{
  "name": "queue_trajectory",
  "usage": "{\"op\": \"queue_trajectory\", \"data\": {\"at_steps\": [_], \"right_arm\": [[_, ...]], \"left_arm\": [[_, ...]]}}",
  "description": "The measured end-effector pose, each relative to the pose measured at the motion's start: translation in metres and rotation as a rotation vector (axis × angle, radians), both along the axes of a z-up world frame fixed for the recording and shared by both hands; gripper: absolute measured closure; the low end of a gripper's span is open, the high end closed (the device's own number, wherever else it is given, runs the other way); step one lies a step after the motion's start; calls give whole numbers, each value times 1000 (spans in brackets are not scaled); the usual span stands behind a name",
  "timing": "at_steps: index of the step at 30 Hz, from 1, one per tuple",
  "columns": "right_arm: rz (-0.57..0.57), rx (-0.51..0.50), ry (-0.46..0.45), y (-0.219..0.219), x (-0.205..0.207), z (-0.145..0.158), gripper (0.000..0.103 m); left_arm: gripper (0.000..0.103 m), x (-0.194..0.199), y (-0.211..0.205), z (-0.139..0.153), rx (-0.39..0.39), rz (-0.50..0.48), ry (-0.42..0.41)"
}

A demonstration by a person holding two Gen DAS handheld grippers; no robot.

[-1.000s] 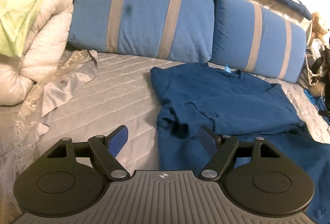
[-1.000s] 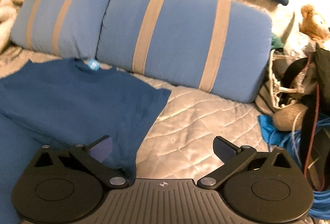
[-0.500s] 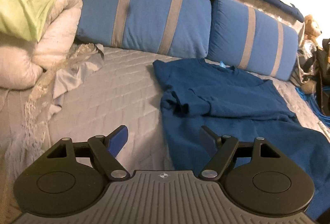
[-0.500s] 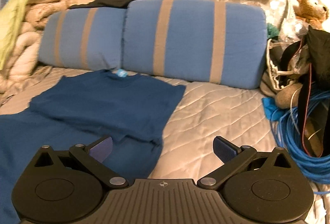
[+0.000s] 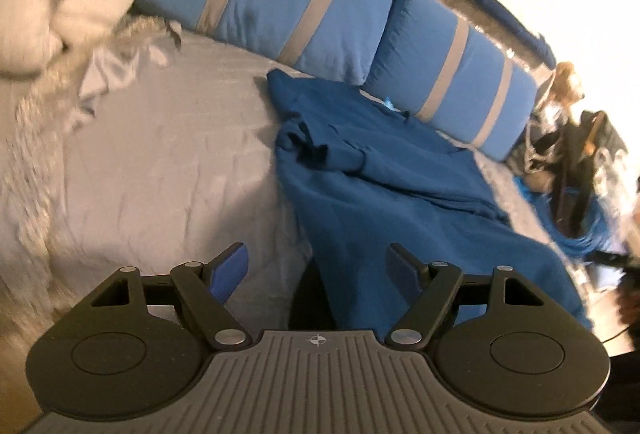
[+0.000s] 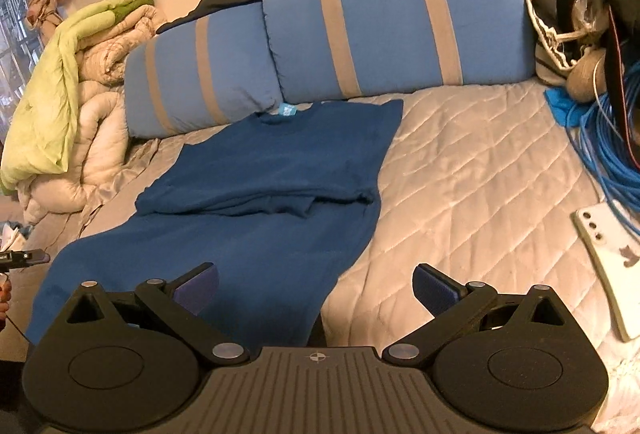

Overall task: Fold clothes
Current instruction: 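Move both open tools to the hem end of the folded sweatshirt, then close the left tool on the hem while the right tool grasps the hem too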

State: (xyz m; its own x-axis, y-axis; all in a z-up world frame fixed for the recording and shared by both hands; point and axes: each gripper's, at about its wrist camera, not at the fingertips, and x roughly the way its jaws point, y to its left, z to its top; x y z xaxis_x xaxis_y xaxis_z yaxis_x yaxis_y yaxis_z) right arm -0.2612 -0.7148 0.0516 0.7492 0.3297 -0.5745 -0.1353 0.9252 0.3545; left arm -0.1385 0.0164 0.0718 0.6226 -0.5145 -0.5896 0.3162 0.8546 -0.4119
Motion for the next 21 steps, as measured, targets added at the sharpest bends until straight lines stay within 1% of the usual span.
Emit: {"op": "queue_trajectory", "data": {"at_steps": [2, 7, 12, 13, 15, 16, 18, 20, 21], "right_arm": [[1, 9, 4, 1, -1, -2, 1], [5, 37, 9, 3, -3, -5, 1], [11, 52, 17, 6, -4, -8, 1], [11, 56, 20, 6, -5, -9, 1], [11, 62, 25, 7, -7, -10, 1], [11, 64, 26, 7, -8, -11, 1], [9, 69, 32, 7, -12, -13, 1], [4, 76, 39, 5, -16, -15, 1], [1, 80, 42, 4, -18, -17, 1]], "left_arm": [[28, -2, 7, -8, -67, -1, 33], [29, -3, 24, -33, -315, -3, 160], [29, -3, 29, -55, -489, -35, 245], [31, -2, 29, -59, -517, -44, 260], [41, -1, 27, -66, -553, -60, 284], [48, 0, 26, -68, -568, -66, 295], [51, -1, 25, -70, -571, -61, 300], [56, -2, 27, -70, -580, -48, 301], [60, -3, 27, -70, -584, -50, 299]]}}
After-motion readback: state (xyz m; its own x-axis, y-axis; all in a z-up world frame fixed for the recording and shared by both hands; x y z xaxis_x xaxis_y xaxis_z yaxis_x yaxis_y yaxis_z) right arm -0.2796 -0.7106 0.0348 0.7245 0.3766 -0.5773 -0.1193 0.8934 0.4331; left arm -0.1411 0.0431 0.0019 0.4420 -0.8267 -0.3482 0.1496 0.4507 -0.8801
